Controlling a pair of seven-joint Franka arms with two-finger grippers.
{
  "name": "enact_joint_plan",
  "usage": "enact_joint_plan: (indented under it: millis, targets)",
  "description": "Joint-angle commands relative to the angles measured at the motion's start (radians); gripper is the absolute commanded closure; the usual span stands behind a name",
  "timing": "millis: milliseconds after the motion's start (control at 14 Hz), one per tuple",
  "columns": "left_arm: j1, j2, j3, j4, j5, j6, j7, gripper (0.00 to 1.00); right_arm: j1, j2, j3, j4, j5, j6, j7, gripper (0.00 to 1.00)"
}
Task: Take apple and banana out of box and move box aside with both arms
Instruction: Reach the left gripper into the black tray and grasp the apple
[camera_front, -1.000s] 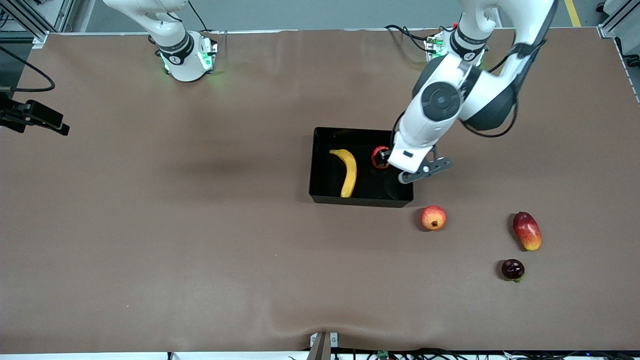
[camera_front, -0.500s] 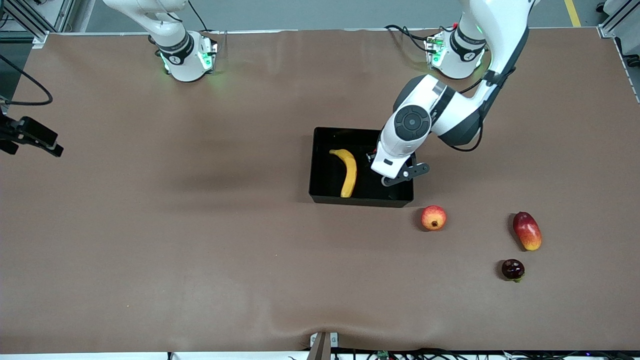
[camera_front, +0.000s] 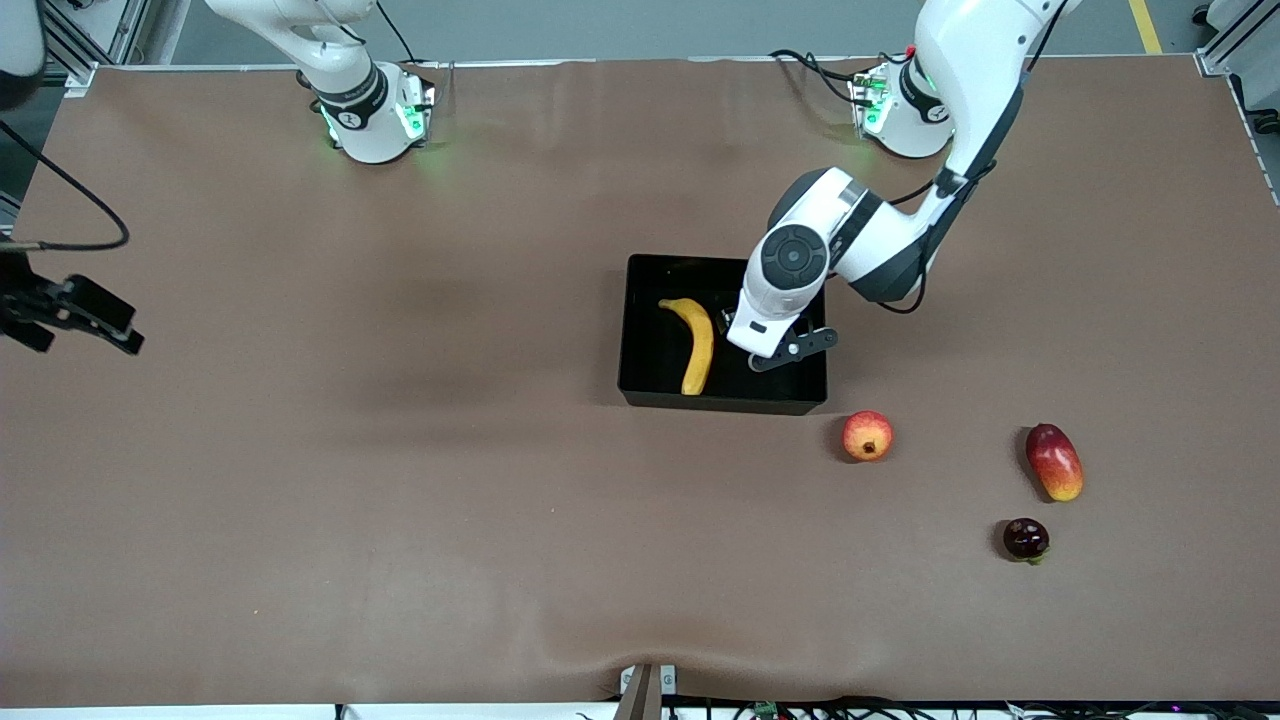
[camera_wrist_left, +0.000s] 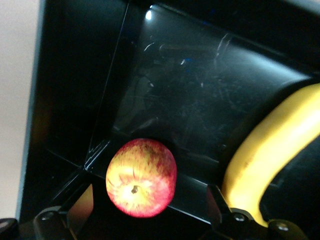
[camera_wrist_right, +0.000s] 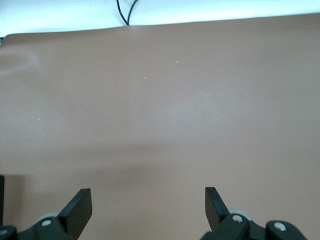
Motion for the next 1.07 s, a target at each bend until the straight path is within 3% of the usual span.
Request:
enact_joint_plan:
  millis: [0,429,1000]
  targets:
    - [-0.008,0.027,0.002,0.0,0.057,0.017,-0.049,0.0,0.006,0.008,-0.001,0.007,0.005,0.013,-0.003,0.0]
    - [-0.02,0.073,0.002,0.0,0.084,0.059,-0.094,0.0,0.017,0.007,-0.001,0.002,0.005,-0.007,-0.007,0.0]
    - [-0.017,0.058,0.0,-0.002,0.095,0.043,-0.115,0.0,0.012,0.005,-0.003,0.005,-0.007,-0.053,0.002,0.0]
